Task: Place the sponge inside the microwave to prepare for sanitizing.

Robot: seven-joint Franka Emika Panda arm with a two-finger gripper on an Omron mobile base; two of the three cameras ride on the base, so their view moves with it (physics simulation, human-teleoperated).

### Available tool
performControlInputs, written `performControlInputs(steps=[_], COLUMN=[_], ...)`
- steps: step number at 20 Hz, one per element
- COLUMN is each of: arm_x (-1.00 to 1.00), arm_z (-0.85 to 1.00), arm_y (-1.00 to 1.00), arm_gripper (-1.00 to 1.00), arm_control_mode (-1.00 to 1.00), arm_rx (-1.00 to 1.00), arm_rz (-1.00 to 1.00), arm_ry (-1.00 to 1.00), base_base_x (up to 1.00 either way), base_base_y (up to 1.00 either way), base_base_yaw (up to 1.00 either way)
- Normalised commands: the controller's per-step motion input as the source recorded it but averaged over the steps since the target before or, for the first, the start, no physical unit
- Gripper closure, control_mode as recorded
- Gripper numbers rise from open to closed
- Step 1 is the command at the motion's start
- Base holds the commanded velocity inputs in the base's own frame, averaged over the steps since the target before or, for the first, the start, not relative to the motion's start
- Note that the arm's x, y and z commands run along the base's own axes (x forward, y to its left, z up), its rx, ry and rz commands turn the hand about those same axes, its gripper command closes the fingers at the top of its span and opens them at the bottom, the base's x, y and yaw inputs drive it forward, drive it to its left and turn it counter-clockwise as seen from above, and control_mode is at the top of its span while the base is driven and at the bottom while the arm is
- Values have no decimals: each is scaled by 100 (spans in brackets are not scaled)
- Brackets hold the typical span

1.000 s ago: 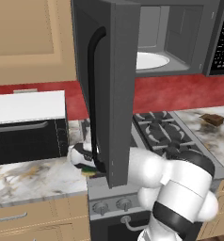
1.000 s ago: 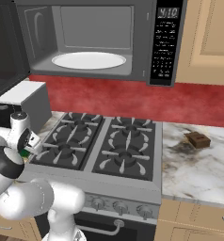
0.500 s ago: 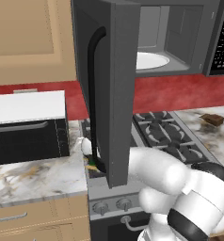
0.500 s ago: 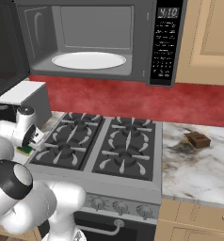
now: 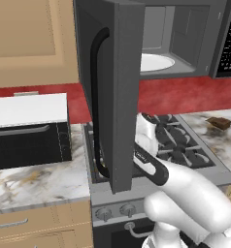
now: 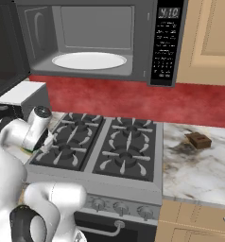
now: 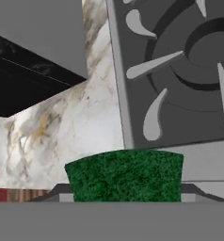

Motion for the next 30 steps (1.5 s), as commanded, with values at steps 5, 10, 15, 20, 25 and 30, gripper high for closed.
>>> performControlInputs(steps=[5,10,15,20,25,30], arm_x=[-42,-29,-12,-1,0,0], arm_z=[66,48,58,73,57,45], arm_y=[-79,-83,-52,-26,-31,-43], arm_gripper=[100,100,100,100,100,100], arm_control_mode=[-100,-100,-100,-100,-100,-100], arm_rx=[12,0,-2,-14,-20,-18], arm_rz=[-3,-4,-1,-2,-1,0], arm_ry=[-2,-7,0,0,0,0], base_base_x=[0,0,0,0,0,0], base_base_y=[0,0,0,0,0,0], base_base_yaw=[0,0,0,0,0,0])
